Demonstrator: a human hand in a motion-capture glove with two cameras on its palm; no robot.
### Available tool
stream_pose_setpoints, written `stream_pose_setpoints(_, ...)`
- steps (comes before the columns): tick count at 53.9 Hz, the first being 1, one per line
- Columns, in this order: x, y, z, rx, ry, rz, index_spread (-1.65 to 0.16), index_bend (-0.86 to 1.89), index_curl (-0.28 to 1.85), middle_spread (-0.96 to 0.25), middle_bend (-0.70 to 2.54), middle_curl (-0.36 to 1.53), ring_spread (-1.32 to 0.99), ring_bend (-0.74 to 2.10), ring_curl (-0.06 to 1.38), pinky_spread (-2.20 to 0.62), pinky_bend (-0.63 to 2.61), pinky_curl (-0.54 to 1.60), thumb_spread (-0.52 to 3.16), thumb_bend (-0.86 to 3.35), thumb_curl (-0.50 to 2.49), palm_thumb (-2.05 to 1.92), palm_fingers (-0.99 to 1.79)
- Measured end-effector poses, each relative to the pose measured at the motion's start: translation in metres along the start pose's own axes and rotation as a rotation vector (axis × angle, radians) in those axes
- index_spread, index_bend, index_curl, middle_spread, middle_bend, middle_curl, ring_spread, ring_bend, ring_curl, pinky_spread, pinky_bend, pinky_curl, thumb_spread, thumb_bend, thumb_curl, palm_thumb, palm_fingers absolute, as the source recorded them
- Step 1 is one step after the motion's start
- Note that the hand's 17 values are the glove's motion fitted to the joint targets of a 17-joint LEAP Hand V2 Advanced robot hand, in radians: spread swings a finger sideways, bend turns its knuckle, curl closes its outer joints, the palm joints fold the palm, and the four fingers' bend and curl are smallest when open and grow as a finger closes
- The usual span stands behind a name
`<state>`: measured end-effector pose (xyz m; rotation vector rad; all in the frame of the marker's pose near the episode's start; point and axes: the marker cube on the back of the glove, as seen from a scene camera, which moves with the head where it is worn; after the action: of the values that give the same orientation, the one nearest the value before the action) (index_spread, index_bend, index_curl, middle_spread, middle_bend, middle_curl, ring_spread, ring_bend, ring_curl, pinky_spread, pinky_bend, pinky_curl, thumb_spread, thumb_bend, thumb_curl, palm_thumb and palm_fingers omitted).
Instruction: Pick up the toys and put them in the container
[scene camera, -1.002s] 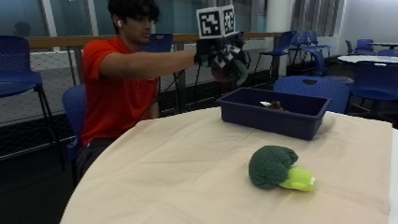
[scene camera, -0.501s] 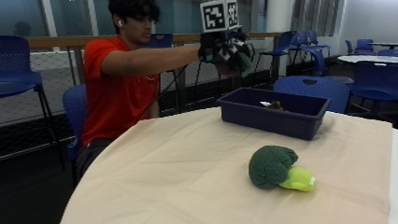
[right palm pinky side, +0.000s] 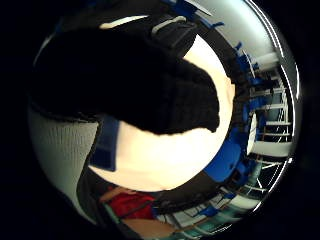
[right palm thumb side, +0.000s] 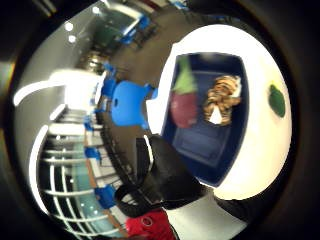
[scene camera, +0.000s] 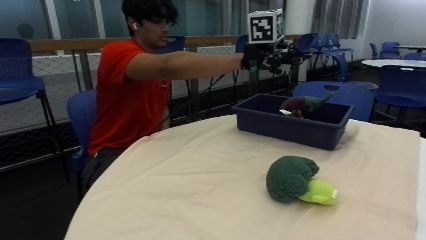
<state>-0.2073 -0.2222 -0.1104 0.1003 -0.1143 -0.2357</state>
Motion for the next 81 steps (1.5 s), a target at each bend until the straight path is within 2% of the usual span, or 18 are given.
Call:
stream_pose_setpoints(4,0.034,0.001,0.005,-0.005,0.022,0.029,-0.39,0.12,0.57,-0.07,0.11,0.29,0.07,0.15,0.21,0.08,1.27,0.42,1.13,-0.07,0.44,-0.07,-0.24)
stream_pose_setpoints(17,0.152,-0.004,0.026,-0.048,0.043,0.251,-0.37,0.15,0.47,-0.05,0.12,0.25,0.09,0.15,0.19,0.12,1.23,0.39,1.11,-0.07,0.34,-0.07,-0.22)
stream_pose_setpoints(28,0.217,-0.016,0.049,-0.079,-0.01,0.365,-0.37,0.15,0.43,-0.05,0.12,0.23,0.09,0.14,0.17,0.13,1.2,0.37,1.07,-0.07,0.29,-0.08,-0.22)
stream_pose_setpoints(61,0.267,-0.097,0.128,-0.132,0.065,0.404,-0.37,0.17,0.36,-0.05,0.12,0.2,0.09,0.15,0.12,0.14,1.17,0.34,0.99,-0.08,0.22,-0.09,-0.18)
stream_pose_setpoints(73,0.284,-0.104,0.176,-0.279,0.044,0.437,-0.38,0.14,0.34,-0.04,0.11,0.19,0.09,0.17,0.13,0.14,1.29,0.37,1.01,-0.04,0.23,-0.03,-0.15)
stream_pose_setpoints(76,0.288,-0.104,0.182,-0.286,0.037,0.436,-0.37,0.11,0.32,-0.04,0.11,0.18,0.09,0.2,0.14,0.12,1.33,0.38,1.07,0.0,0.24,0.04,-0.15)
stream_pose_setpoints(81,0.287,-0.107,0.179,-0.283,0.082,0.402,-0.38,0.08,0.28,-0.04,0.14,0.18,0.07,0.47,0.21,0.08,1.27,0.36,1.15,0.04,0.28,0.14,-0.04)
